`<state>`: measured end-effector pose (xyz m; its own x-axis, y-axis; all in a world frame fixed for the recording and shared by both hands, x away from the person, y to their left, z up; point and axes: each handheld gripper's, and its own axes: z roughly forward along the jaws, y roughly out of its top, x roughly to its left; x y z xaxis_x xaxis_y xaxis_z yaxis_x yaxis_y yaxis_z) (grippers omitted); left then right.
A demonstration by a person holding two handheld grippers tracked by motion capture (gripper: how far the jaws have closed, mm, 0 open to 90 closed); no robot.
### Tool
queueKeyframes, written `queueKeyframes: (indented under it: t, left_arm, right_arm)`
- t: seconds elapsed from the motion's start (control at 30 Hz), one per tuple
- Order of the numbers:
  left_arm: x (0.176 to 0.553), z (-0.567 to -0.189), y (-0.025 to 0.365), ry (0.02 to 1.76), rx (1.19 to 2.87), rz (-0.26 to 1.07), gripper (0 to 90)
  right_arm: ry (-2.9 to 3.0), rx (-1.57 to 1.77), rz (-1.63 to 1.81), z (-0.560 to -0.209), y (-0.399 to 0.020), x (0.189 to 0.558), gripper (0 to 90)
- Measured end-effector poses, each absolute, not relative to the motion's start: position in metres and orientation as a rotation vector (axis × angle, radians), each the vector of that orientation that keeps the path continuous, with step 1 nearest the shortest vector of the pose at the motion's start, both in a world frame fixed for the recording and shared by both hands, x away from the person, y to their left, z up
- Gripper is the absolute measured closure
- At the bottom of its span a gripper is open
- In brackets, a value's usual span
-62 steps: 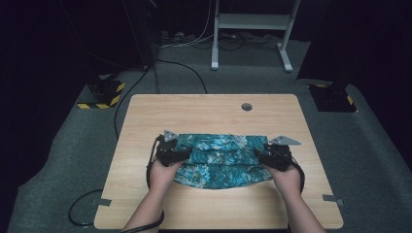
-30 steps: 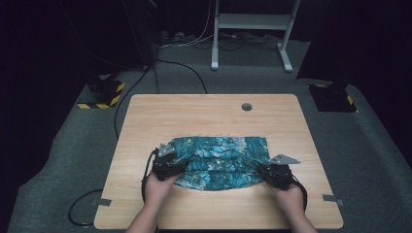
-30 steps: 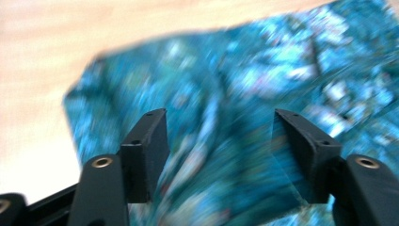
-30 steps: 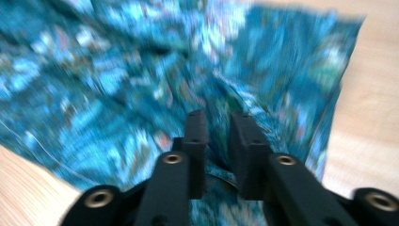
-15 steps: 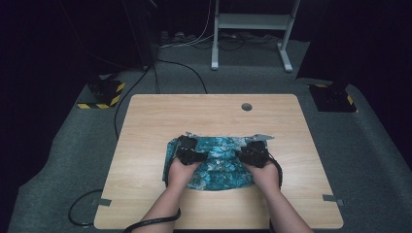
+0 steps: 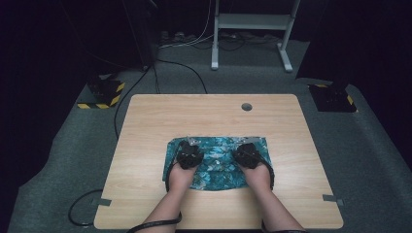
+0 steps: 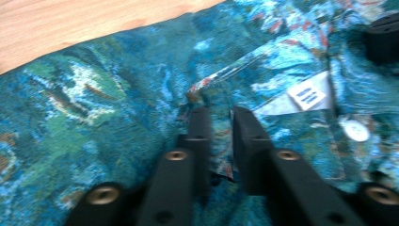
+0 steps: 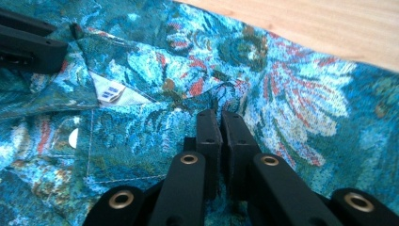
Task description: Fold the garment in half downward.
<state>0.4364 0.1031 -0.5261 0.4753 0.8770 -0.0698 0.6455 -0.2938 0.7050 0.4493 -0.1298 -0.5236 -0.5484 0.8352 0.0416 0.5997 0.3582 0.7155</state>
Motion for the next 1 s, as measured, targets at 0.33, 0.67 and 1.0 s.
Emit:
queueKeyframes:
  t: [0.33, 0.67, 1.0]
  left_arm:
    - [0.434, -0.489, 0.114, 1.202, 1.901, 0.516, 81.8]
    - [0.418, -0.494, 0.119, 1.217, 1.835, 0.503, 81.4]
    - [0.350, -0.511, 0.120, 1.156, 1.840, 0.478, 78.9]
  right_arm:
    - [2.182, 1.110, 1.167, -0.489, -0.133, 0.434, 86.2]
    - [2.164, 1.082, 1.184, -0.490, -0.133, 0.423, 85.9]
    - [2.217, 1.107, 1.227, -0.507, -0.142, 0.362, 82.5]
